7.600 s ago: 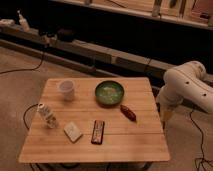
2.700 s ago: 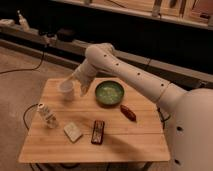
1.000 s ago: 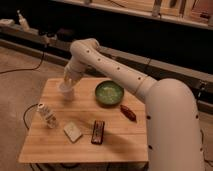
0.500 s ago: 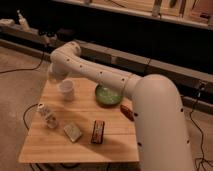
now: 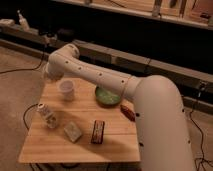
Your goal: Knock the bottle over
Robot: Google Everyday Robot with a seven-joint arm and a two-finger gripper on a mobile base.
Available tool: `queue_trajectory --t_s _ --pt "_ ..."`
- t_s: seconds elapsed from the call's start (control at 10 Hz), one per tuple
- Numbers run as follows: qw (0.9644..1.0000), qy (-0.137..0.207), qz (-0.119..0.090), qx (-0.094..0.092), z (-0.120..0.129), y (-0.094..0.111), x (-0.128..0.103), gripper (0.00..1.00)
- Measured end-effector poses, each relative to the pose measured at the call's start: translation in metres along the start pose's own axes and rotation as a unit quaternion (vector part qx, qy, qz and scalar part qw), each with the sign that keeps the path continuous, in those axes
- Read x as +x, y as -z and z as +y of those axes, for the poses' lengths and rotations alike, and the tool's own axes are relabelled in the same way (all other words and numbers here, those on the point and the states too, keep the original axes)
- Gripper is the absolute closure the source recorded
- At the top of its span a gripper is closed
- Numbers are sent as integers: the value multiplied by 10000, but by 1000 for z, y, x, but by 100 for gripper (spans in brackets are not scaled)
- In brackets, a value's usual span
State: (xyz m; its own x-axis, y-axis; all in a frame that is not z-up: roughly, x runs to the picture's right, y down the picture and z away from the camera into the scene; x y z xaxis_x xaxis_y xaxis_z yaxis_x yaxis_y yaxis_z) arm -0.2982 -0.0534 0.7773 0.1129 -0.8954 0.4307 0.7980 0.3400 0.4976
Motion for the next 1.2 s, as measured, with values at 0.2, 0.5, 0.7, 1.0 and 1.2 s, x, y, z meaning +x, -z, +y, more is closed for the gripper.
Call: queue_trajectory --t_s 0.2,0.5,0.7,1.0,1.2 --pt "9991 354 -206 81 -6 -6 -10 100" --pt "9872 1387 -759 234 -19 -25 -38 100" --pt "9698 2155 -1138 77 -21 -39 -53 100" --pt "9531 2701 -1357 -136 -30 -53 -59 100" --pt "9425 3002 -1456 -172 -51 -65 -67 100"
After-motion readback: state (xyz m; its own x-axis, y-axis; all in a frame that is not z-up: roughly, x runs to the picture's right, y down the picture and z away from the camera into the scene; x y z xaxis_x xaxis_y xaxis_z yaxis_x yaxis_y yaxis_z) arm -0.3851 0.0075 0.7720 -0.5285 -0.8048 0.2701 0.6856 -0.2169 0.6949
